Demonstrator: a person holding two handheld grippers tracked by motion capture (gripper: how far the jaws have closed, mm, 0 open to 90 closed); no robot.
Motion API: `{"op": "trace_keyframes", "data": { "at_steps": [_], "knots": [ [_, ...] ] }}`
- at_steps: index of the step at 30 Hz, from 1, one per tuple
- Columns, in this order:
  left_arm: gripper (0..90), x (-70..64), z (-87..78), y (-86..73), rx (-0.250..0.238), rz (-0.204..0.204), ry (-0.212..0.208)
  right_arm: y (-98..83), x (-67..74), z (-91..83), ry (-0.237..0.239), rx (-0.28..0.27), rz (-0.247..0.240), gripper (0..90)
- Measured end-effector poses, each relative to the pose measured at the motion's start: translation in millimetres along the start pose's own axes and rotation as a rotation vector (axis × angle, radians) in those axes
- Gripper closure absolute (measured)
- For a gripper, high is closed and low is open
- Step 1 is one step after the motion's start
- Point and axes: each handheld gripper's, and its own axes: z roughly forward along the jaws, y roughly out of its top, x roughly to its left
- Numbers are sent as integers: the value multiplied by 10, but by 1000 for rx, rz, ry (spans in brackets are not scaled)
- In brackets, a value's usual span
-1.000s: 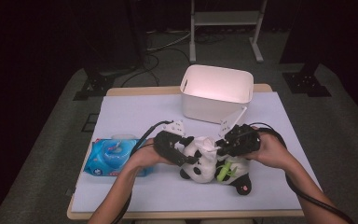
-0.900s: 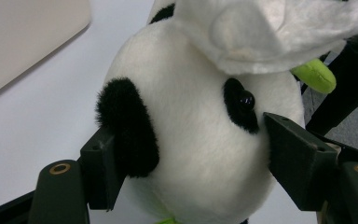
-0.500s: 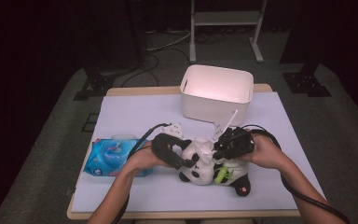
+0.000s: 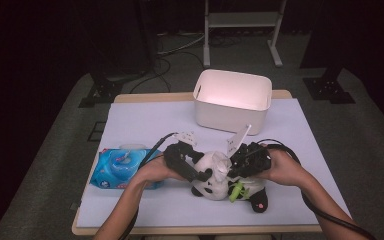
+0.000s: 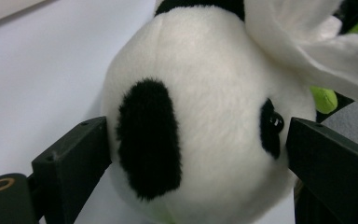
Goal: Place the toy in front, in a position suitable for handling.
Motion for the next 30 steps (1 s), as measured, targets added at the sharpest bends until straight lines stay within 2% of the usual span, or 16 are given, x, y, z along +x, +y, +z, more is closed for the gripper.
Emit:
{"op": "trace_keyframes", "data": {
  "at_steps": [2,6,8,13,19,23,26,29,30],
  "knots": [
    [65,-12,17,8,0,8,3,5,12,-3,-5,7,-6,851],
    [191,-28,-19,1,-12,41,13,30,5,-25,-1,3,-10,853],
    [227,-29,-33,-1,-17,53,18,56,-11,-43,-3,-2,-16,853],
    [256,-75,-60,43,-33,131,48,139,-70,-116,-7,-37,-4,853],
    [259,-130,-108,57,-28,176,69,208,-166,-202,-40,-45,5,852],
    [258,-141,-113,11,-39,176,69,133,-194,-229,-52,-27,21,852],
    [257,-151,-112,2,-40,190,69,52,-191,-276,-59,-39,35,852],
    [257,-159,-112,-2,-35,189,70,-9,-207,-330,-65,-47,46,851],
    [256,-171,-103,-25,-31,178,71,-37,-215,-351,-71,-39,52,851]
  ]
}}
